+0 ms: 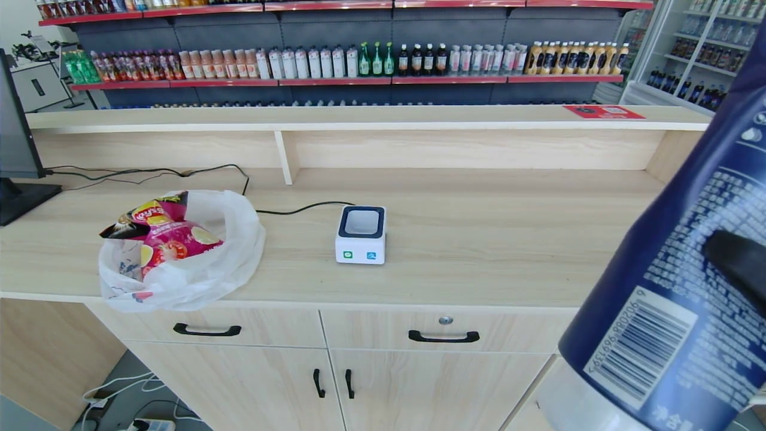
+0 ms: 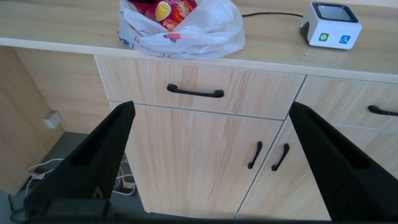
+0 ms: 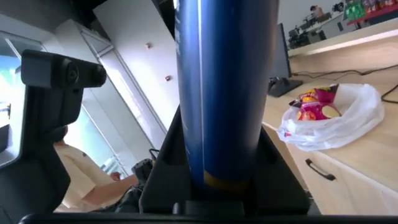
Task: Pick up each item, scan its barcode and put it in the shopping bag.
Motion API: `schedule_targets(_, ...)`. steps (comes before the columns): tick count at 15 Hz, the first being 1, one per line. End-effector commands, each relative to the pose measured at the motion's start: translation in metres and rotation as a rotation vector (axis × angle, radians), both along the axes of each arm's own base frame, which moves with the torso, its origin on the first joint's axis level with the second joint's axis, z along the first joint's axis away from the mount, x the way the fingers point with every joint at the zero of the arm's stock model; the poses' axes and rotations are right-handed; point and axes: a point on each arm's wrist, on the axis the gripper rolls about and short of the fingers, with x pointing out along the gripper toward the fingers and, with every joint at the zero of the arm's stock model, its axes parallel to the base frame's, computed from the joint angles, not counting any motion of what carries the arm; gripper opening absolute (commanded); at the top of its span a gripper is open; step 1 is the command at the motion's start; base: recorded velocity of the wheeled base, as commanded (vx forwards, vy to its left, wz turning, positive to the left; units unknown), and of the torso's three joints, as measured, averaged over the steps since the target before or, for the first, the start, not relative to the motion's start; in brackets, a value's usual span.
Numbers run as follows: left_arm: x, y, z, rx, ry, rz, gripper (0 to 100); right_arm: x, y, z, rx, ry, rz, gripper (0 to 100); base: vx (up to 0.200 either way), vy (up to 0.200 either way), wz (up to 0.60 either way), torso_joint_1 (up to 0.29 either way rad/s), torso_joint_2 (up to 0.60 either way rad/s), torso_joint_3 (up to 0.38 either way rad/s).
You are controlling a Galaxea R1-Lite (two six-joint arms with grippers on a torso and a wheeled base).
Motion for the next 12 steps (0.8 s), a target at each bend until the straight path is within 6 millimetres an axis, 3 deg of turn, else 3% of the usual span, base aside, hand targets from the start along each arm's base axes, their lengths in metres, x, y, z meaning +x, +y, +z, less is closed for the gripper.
schedule_targets(1, 0.000, 0.000, 0.000, 0.000, 0.001, 0.002, 100, 0.004, 0.004, -0.004, -0.041, -0.045, -0.032, 0, 0.000, 0.000, 0.00, 0.000, 0.00, 0.000)
schedule_targets(4, 0.000, 0.000, 0.000, 0.000, 0.000, 0.000, 100, 0.027, 0.002, -0.013, -0.142, -0.137, -0.222, 0, 0.000, 0.000, 0.00, 0.000, 0.00, 0.000)
schedule_targets(7, 0.000, 0.000, 0.000, 0.000, 0.001, 0.000, 100, 0.054, -0.023, -0.021, -0.308, -0.239, -0.530, 0, 0.000, 0.000, 0.00, 0.000, 0.00, 0.000)
schedule_targets(10, 0.000, 0.000, 0.000, 0.000, 0.000, 0.000, 100, 0.064, -0.043, -0.021, -0.475, -0.361, -0.770, 0, 0.000, 0.000, 0.00, 0.000, 0.00, 0.000)
schedule_targets(12, 0.000, 0.000, 0.000, 0.000, 0.000, 0.000, 100, 0.064, -0.052, -0.019, -0.526, -0.341, -0.962, 0, 0.000, 0.000, 0.00, 0.000, 0.00, 0.000)
